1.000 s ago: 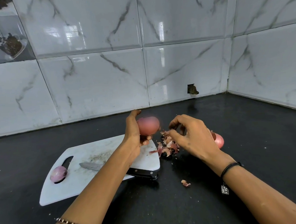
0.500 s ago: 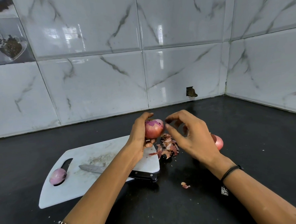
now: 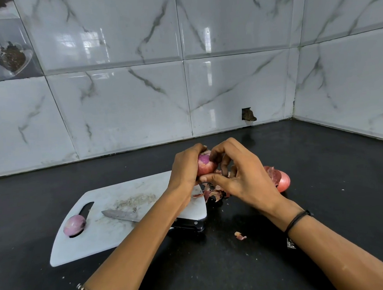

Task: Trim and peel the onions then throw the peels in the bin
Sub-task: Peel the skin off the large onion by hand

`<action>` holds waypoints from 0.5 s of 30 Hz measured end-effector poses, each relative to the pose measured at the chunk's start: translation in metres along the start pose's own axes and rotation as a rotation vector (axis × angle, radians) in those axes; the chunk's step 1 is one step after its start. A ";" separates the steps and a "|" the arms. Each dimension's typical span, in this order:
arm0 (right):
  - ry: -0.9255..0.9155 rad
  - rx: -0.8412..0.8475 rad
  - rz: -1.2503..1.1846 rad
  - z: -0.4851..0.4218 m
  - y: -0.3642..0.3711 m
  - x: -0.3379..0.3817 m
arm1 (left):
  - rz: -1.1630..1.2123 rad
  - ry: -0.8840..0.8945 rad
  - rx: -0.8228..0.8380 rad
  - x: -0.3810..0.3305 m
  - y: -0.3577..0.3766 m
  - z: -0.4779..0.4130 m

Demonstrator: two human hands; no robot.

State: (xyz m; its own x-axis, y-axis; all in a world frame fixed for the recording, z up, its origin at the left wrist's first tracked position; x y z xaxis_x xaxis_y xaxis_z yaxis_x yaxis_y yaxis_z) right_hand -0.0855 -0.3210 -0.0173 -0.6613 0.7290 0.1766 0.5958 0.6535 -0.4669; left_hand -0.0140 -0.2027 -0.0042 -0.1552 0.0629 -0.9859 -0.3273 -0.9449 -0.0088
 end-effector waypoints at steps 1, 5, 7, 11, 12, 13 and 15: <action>0.004 0.002 -0.011 0.000 0.000 0.000 | -0.009 0.013 -0.007 0.000 0.000 0.001; 0.004 -0.011 -0.044 0.001 -0.001 0.000 | -0.063 0.055 -0.052 0.000 -0.001 0.000; 0.005 -0.009 -0.045 0.001 -0.001 0.000 | -0.093 0.071 -0.066 0.000 0.000 -0.001; 0.007 0.034 -0.063 0.003 0.001 -0.001 | -0.130 0.094 -0.075 0.000 0.000 -0.001; -0.001 0.045 -0.060 0.003 0.002 -0.001 | -0.126 0.090 -0.074 0.000 -0.001 -0.001; -0.005 0.046 -0.057 0.004 0.002 -0.001 | -0.116 0.084 -0.070 0.000 -0.001 -0.002; 0.002 0.023 -0.043 0.003 0.002 -0.001 | -0.082 0.067 -0.062 -0.002 -0.001 -0.001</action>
State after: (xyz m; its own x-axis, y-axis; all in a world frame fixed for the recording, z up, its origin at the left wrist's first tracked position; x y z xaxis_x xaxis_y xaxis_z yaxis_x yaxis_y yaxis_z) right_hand -0.0846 -0.3210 -0.0214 -0.6854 0.7007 0.1983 0.5559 0.6793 -0.4790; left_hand -0.0124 -0.2017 -0.0024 -0.0667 0.1213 -0.9904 -0.2780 -0.9556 -0.0983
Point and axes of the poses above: each hand's wrist, its own z-axis away from the middle knuckle, its own y-axis out of the palm, x = y × z, the point moved 3 cm from there along -z, towards the middle knuckle, and after that the axes turned 15 degrees about -y, right-handed, at the moved point
